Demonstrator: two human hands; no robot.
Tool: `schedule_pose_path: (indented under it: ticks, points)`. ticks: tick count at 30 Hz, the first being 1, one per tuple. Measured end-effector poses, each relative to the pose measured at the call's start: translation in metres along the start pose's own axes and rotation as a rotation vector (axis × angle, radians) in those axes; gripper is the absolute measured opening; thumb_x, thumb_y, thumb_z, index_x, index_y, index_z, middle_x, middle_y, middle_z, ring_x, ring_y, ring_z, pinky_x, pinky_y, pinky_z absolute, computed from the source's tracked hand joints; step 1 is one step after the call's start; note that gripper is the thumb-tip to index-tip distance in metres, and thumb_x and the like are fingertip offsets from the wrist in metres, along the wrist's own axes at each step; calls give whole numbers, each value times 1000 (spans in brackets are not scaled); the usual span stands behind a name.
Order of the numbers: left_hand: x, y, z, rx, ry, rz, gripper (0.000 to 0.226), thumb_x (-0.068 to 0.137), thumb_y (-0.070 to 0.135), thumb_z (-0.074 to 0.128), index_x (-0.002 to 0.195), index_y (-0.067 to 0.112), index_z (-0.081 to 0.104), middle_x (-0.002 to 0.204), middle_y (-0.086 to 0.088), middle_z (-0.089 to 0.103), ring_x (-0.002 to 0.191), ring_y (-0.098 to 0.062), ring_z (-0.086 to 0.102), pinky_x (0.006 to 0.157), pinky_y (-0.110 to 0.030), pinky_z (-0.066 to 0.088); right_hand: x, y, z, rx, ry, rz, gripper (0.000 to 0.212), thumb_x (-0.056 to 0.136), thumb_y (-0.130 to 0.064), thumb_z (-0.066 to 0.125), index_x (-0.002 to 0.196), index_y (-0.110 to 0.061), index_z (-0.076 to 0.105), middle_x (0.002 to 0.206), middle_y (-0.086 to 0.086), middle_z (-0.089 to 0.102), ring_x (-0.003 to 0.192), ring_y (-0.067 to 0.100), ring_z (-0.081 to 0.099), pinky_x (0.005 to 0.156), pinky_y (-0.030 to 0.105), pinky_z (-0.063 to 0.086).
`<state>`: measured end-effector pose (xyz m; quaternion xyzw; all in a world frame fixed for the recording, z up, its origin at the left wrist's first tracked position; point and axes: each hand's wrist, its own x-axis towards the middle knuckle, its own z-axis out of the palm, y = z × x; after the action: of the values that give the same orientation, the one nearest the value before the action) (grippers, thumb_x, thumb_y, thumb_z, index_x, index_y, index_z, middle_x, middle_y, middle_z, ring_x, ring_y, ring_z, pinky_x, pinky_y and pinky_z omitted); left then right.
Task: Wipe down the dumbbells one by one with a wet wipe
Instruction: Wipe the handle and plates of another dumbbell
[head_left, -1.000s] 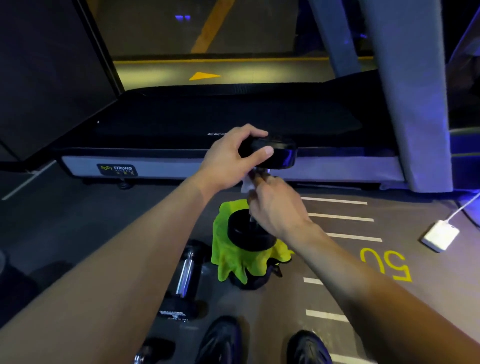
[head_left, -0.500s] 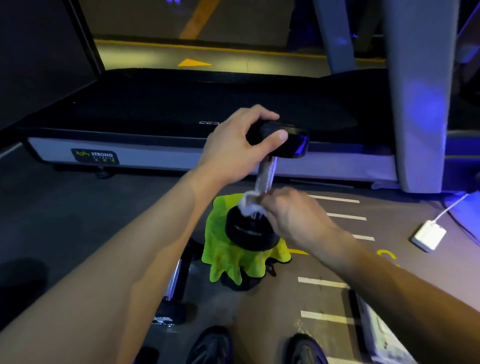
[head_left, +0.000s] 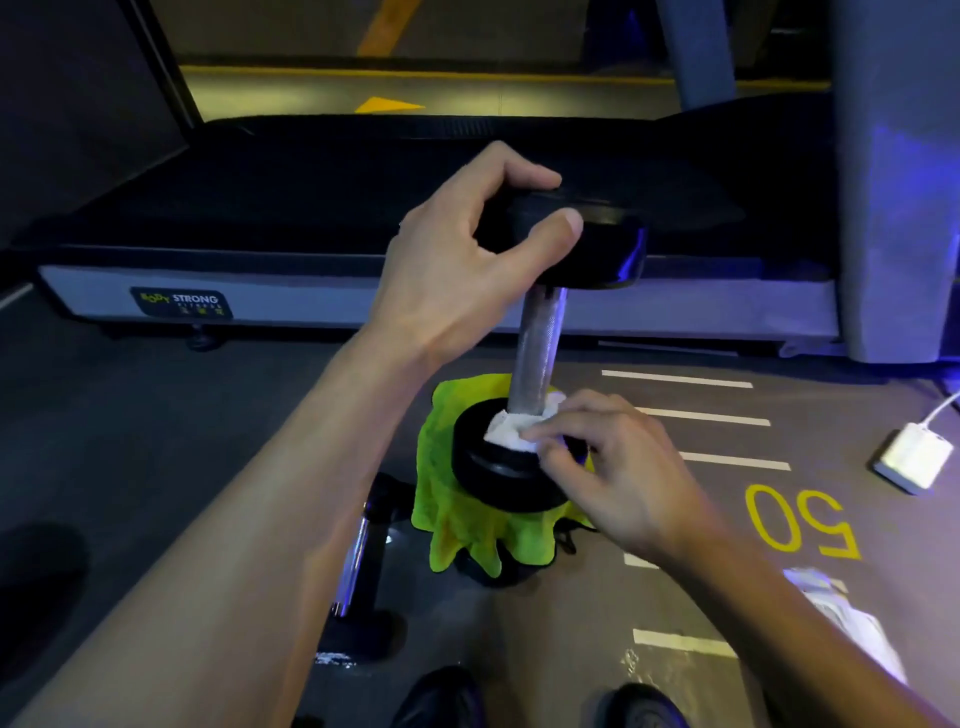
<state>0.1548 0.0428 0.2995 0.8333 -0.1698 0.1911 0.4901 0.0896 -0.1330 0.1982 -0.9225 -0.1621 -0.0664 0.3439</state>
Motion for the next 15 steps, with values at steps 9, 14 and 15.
schedule_pose_path:
  ticks: [9,14,15]
  points:
    - [2,-8,-1,-95,-5,34,31,90,47,69,114,28,68,97,20,70,95,-4,68,86,-34,56,38,-18,4,147,466,-71,6,89,-20,74,92,-19,69,78,-7,59,69,8,51,64,26,41]
    - [8,-13,3,-121,2,30,33,89,48,70,114,27,69,95,19,71,92,-5,67,86,-34,56,20,-9,25,175,384,-75,16,84,-4,75,82,-18,66,79,-9,59,70,5,52,65,15,37]
    - [8,-14,3,-126,8,29,33,89,48,70,115,27,69,95,18,70,91,-4,67,85,-32,56,16,-6,26,180,328,-58,17,83,-6,77,81,-19,66,76,-12,57,68,3,51,64,12,34]
